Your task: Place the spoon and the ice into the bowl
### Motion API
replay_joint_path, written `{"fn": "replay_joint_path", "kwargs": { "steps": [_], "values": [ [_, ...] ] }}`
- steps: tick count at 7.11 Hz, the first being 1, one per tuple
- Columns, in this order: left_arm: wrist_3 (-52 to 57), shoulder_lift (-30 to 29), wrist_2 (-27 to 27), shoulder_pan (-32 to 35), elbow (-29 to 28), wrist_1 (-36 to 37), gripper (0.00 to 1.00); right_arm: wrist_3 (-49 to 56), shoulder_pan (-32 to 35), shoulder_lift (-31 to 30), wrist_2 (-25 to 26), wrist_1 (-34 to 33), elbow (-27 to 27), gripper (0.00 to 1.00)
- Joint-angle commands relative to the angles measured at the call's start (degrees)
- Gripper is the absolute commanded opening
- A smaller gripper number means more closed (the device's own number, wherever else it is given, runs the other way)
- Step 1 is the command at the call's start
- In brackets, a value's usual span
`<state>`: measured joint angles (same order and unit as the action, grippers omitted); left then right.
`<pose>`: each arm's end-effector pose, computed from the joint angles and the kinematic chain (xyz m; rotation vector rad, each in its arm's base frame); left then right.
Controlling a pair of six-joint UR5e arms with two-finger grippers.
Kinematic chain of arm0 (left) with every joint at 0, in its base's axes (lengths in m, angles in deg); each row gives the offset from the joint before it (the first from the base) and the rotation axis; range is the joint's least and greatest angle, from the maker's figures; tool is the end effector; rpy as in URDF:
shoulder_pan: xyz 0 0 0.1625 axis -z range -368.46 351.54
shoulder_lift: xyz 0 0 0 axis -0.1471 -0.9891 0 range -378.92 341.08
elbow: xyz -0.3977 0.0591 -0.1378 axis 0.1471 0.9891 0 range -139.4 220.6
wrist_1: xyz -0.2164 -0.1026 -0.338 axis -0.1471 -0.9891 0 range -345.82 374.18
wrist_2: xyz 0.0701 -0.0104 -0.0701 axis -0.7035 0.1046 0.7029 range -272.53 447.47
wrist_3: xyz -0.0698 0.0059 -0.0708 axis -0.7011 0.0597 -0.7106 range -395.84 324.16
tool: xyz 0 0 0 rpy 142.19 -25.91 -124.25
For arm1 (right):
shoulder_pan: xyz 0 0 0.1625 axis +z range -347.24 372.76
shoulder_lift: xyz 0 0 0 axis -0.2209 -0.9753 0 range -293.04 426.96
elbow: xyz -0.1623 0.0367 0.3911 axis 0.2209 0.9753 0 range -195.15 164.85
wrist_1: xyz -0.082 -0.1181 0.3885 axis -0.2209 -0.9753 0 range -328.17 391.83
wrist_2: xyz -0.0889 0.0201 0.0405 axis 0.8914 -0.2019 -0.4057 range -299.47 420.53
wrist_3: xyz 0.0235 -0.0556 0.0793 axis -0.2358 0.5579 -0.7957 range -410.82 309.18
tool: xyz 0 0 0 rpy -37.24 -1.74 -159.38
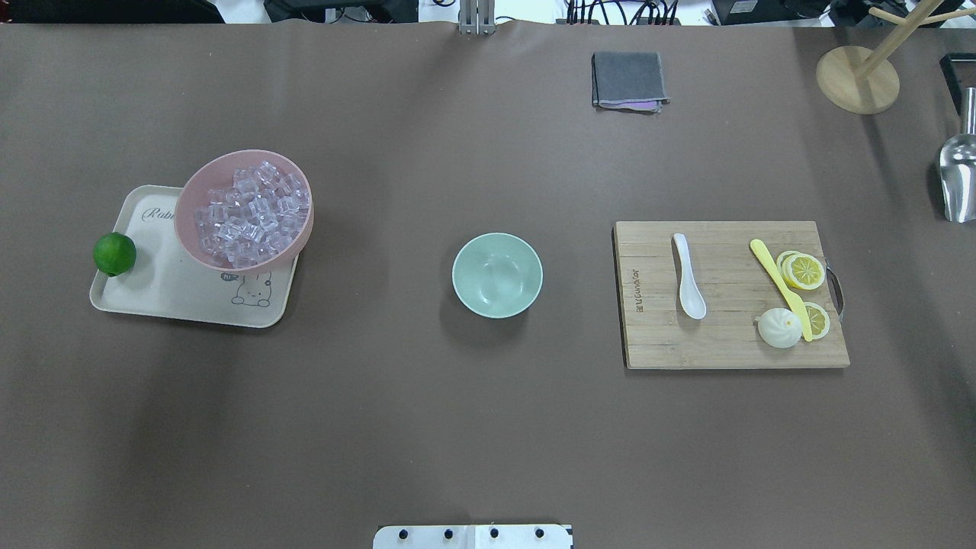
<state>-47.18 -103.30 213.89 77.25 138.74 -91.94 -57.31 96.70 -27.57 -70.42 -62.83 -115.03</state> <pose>-0.0388 -0.4745 0.6122 0.2257 0.6664 -0.0145 0.0194 -0.4623 0.6237 -0.0665 -0.7116 0.0028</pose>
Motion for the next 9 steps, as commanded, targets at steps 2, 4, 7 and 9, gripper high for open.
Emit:
{"fn": "replay_joint_path", "kwargs": {
  "steps": [2,4,7,9],
  "values": [
    [0.0,-0.3,0.1,0.0,0.0,-0.3,0.98,-0.1,0.0,0.0,0.1,0.0,0.2,1.0],
    [0.1,-0.1,0.1,0.0,-0.4,-0.8,0.98,-0.1,0.0,0.0,0.1,0.1,0.1,1.0],
    [0.0,-0.1,0.1,-0.1,-0.5,-0.5,0.98,-0.1,0.0,0.0,-0.4,0.1,-0.1,1.0],
    [0.0,-0.1,0.1,-0.1,-0.6,-0.6,0.98,-0.2,0.0,0.0,-0.6,0.2,-0.1,1.0]
  ]
}}
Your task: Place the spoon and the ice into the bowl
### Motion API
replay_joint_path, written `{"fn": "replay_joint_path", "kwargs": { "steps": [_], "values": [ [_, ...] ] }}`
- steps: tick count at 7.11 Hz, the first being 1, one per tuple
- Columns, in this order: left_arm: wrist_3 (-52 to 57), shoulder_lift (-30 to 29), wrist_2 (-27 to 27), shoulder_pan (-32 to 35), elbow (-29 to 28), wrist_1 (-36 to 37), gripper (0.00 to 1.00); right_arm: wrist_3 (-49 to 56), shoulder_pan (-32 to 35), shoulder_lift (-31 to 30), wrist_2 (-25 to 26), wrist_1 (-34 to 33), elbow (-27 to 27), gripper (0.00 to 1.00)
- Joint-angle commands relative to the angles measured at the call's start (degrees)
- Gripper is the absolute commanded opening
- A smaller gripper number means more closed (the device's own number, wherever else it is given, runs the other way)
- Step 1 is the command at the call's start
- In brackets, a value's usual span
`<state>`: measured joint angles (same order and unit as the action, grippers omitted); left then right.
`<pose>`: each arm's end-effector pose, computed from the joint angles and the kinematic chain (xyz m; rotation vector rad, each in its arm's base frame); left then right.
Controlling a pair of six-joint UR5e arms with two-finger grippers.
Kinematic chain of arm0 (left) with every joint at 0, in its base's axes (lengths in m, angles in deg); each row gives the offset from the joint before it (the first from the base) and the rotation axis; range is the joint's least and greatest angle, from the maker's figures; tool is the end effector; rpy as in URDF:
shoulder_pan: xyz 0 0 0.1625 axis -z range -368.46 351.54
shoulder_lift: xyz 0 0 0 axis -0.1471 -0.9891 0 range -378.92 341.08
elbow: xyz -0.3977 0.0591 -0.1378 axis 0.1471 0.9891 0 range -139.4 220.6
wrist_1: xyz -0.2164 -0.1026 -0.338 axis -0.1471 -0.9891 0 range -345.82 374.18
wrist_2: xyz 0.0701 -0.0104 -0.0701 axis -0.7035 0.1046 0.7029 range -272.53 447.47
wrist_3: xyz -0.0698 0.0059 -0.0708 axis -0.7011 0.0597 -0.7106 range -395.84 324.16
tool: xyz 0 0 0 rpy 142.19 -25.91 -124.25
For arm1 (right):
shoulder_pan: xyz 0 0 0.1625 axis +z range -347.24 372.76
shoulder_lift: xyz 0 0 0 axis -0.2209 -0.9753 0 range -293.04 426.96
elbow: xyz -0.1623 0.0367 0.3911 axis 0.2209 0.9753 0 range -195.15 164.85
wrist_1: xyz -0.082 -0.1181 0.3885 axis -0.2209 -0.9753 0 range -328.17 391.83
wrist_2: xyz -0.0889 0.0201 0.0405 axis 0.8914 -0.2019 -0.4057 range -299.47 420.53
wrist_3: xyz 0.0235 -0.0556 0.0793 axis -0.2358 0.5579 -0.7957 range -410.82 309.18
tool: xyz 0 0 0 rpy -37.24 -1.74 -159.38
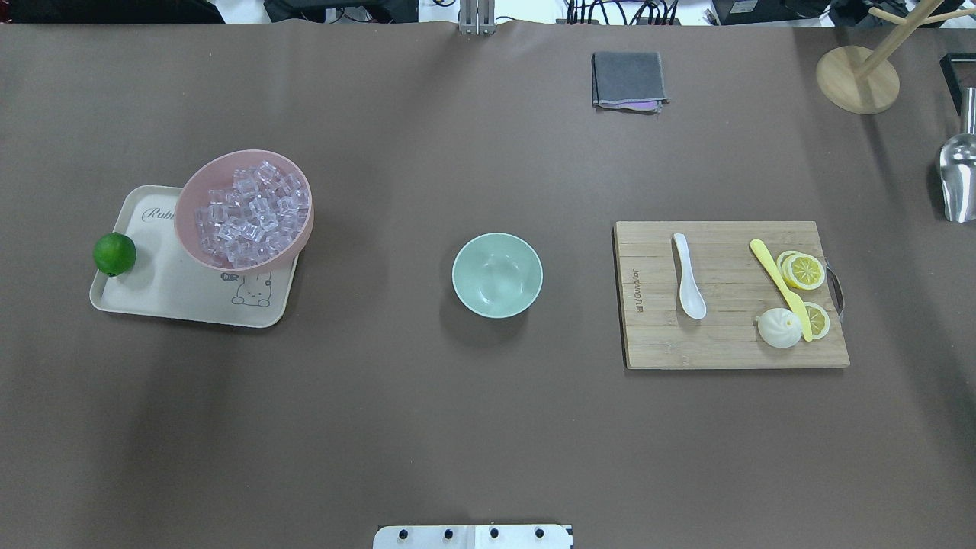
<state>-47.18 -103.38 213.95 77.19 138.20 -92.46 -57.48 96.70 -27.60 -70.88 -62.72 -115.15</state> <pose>-0.0381 -0.4753 0.6152 0.2262 0.6677 -0.0130 0.0188 -0.4622 0.6222 -0.0652 -0.7198 0.0043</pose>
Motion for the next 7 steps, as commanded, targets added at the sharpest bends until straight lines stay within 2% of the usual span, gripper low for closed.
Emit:
{"fn": "replay_joint_path", "kwargs": {
  "steps": [1,7],
  "values": [
    [0.0,-0.2,0.0,0.0,0.0,-0.1,0.98,0.0,0.0,0.1,-0.2,0.1,0.0,1.0],
    [0.0,-0.5,0.0,0.0,0.4,0.5,0.98,0.0,0.0,0.1,-0.3,0.0,-0.1,1.0]
  ]
}}
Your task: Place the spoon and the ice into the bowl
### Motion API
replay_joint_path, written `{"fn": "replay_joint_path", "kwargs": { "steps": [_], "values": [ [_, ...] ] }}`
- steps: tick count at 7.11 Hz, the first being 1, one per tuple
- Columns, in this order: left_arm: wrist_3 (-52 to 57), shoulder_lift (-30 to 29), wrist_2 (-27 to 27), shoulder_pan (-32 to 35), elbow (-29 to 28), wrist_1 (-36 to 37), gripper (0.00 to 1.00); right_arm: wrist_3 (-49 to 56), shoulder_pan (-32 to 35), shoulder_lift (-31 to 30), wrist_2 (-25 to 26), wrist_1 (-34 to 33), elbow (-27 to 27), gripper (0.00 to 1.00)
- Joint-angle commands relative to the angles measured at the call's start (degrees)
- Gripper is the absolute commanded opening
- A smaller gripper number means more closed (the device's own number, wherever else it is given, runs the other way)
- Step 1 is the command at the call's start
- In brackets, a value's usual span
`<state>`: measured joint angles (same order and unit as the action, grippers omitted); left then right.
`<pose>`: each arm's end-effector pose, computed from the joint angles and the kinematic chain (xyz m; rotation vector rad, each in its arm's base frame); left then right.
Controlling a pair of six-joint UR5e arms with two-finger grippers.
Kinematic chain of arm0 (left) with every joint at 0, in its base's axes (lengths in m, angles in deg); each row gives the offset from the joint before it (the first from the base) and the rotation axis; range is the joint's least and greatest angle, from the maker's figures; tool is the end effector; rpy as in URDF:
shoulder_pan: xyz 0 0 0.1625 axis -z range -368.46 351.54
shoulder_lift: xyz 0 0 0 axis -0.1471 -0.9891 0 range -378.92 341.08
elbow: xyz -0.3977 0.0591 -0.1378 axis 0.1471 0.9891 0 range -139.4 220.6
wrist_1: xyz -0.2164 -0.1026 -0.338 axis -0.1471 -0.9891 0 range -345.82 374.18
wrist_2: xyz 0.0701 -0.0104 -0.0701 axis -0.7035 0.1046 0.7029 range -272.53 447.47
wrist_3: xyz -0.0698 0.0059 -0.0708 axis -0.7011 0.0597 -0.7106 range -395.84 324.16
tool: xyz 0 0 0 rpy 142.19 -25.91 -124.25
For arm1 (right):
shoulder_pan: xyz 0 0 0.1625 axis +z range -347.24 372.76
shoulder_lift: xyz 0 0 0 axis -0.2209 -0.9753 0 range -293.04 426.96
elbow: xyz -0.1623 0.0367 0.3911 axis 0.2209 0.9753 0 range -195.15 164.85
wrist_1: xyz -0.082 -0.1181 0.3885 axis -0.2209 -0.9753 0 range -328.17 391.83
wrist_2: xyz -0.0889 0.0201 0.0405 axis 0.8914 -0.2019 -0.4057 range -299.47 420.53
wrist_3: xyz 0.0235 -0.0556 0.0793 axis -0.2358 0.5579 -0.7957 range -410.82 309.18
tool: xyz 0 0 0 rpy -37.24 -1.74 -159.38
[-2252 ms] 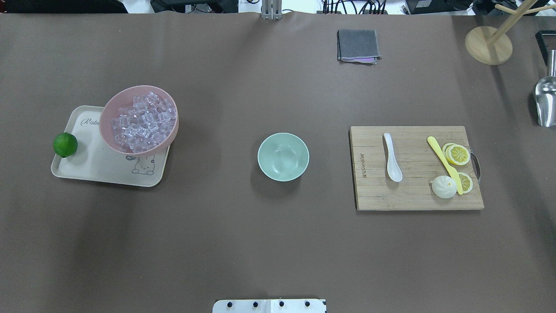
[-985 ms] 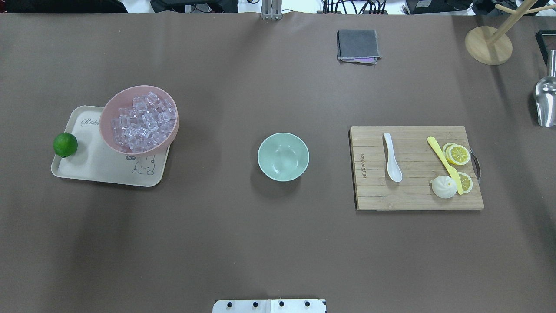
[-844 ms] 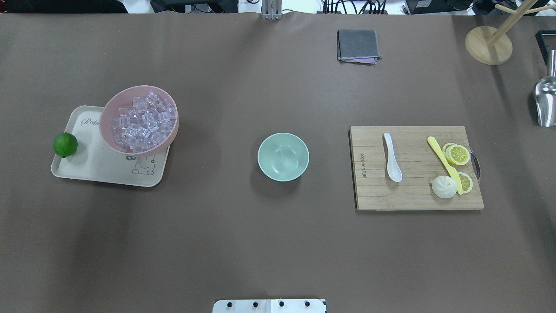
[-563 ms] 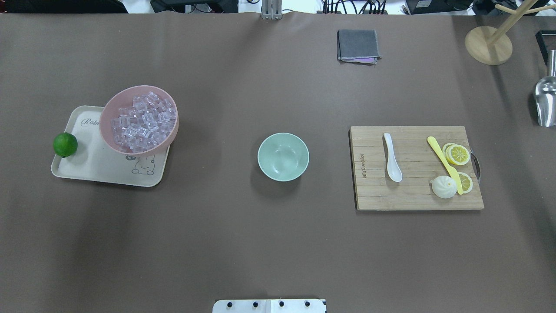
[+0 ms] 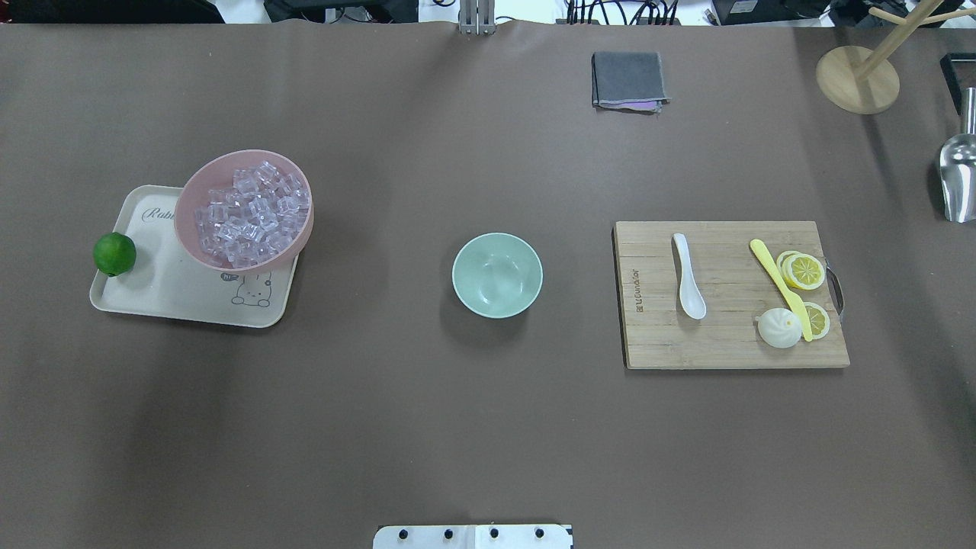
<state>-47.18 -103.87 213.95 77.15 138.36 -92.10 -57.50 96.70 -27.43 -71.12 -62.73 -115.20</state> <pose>-0.0375 -0.4790 0.6105 0.2308 0.6682 -0.0107 0.0183 -0.4635 0.6201 -0.0623 -0.7243 0.0033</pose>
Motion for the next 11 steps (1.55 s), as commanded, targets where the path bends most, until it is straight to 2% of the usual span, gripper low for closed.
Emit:
{"fn": "replay_joint_path", "kwargs": {
  "steps": [1,11],
  "values": [
    [0.0,-0.1,0.0,0.0,0.2,0.1,0.98,0.0,0.0,-0.1,0.0,0.1,-0.1,1.0],
    [-2.8,-0.3,0.1,-0.3,0.8,-0.5,0.98,-0.1,-0.1,-0.1,-0.1,0.0,0.0,1.0]
  ]
}}
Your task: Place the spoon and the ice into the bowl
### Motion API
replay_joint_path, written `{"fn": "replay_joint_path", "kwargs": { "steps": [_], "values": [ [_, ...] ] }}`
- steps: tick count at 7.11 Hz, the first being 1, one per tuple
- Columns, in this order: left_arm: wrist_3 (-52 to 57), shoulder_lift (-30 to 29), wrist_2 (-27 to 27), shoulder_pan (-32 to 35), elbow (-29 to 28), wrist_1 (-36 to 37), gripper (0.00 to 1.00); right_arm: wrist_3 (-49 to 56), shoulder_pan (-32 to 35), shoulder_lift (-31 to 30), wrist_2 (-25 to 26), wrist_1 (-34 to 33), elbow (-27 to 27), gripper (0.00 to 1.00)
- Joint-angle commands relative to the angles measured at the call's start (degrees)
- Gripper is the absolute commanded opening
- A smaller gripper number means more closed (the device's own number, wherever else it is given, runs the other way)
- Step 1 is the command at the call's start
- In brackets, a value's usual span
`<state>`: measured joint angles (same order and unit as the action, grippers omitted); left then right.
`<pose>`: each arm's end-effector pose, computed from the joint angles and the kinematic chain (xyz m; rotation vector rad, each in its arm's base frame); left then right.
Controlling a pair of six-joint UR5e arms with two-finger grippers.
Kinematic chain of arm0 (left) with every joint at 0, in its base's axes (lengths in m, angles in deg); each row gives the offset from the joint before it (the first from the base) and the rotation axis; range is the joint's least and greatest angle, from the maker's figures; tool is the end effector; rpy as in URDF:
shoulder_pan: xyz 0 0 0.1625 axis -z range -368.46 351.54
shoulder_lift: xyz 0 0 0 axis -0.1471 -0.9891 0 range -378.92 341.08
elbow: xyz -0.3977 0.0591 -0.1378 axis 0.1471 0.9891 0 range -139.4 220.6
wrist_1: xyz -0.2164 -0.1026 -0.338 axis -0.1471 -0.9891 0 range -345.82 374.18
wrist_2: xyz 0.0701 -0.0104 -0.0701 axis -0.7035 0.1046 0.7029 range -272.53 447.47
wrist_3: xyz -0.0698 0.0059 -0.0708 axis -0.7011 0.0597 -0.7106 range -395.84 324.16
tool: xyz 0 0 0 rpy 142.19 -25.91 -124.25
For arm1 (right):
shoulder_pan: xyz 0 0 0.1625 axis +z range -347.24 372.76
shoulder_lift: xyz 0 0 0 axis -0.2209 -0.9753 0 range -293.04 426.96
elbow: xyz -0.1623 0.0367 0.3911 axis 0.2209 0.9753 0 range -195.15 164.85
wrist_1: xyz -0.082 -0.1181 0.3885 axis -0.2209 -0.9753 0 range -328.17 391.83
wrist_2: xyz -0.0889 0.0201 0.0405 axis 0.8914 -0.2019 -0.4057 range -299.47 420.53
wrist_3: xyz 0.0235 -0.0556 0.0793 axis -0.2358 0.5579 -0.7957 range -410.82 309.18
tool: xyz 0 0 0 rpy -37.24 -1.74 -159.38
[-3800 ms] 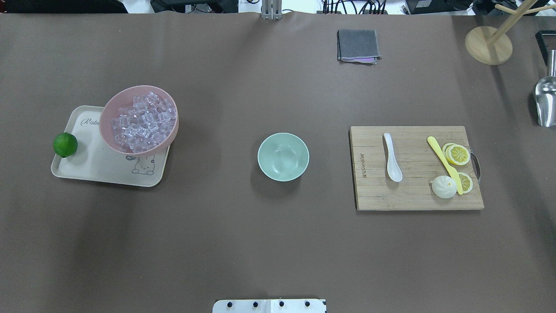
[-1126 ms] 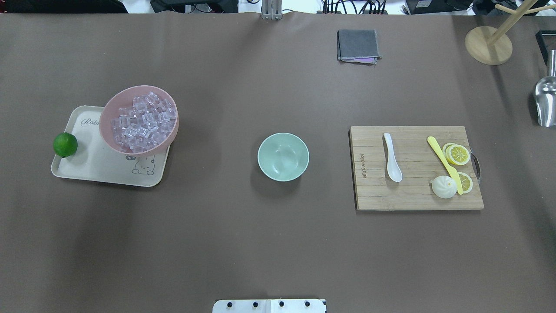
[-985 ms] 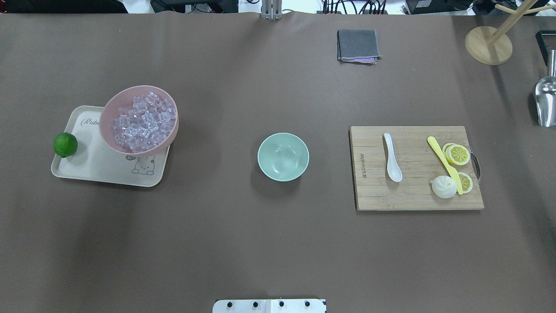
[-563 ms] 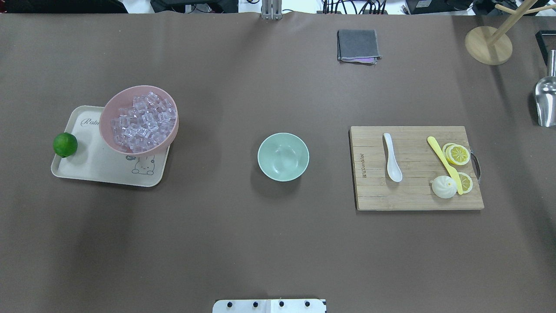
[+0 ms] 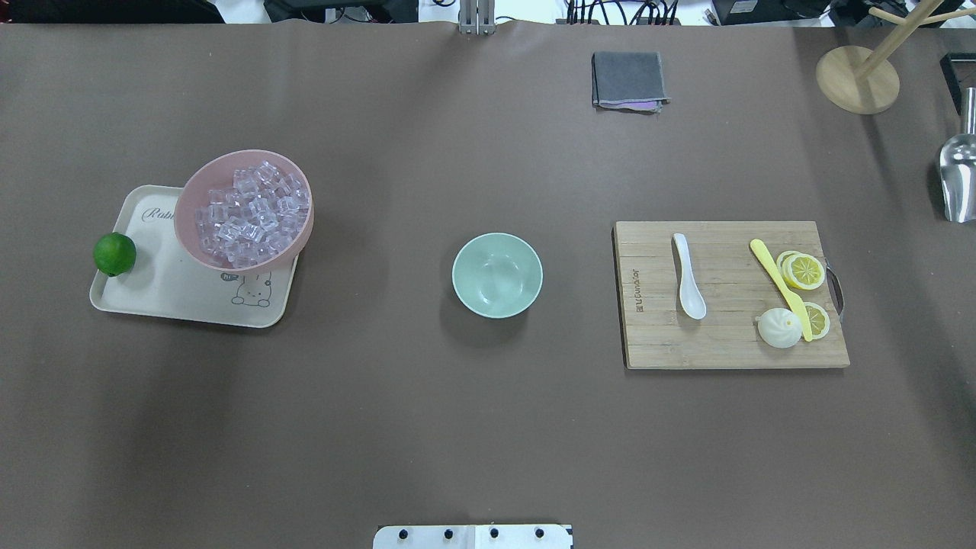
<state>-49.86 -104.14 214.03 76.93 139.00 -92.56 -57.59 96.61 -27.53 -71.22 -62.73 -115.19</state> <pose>-0.0354 -0.4817 0.6015 0.2365 0.6781 -0.0437 0.0175 -0.4627 0.6209 -0.0655 -0.7258 0.0040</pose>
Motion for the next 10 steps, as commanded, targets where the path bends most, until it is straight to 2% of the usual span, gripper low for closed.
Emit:
{"fn": "replay_joint_path", "kwargs": {
  "steps": [1,4,5,6,7,9,10],
  "values": [
    [-0.3,-0.1,0.2,0.0,0.3,-0.2,0.98,0.0,0.0,0.0,0.0,0.1,0.0,1.0],
    [-0.4,-4.3,5.4,-0.2,0.8,0.7,0.98,-0.2,-0.9,1.0,-0.5,0.3,-0.2,1.0],
    [0.0,-6.8,5.2,-1.5,1.2,-1.5,0.98,-2.5,-2.7,2.9,-2.4,0.5,-0.4,1.0],
    [-0.6,-7.5,4.8,-3.3,1.0,-7.1,0.98,-4.7,-3.4,5.1,-2.4,0.6,-0.4,1.0],
    [-0.9,-8.2,4.6,-3.6,0.8,-8.4,0.98,-4.7,-3.6,7.7,-2.5,0.9,-0.7,1.0],
    [-1.2,-12.8,4.7,-7.7,0.8,-7.4,0.98,-6.9,-8.0,12.5,-2.4,1.4,-3.1,1.0],
    [-2.7,-13.9,4.6,-9.3,0.8,-6.2,0.98,-12.7,-12.3,13.6,-2.8,1.3,-4.5,1.0]
  ]
}}
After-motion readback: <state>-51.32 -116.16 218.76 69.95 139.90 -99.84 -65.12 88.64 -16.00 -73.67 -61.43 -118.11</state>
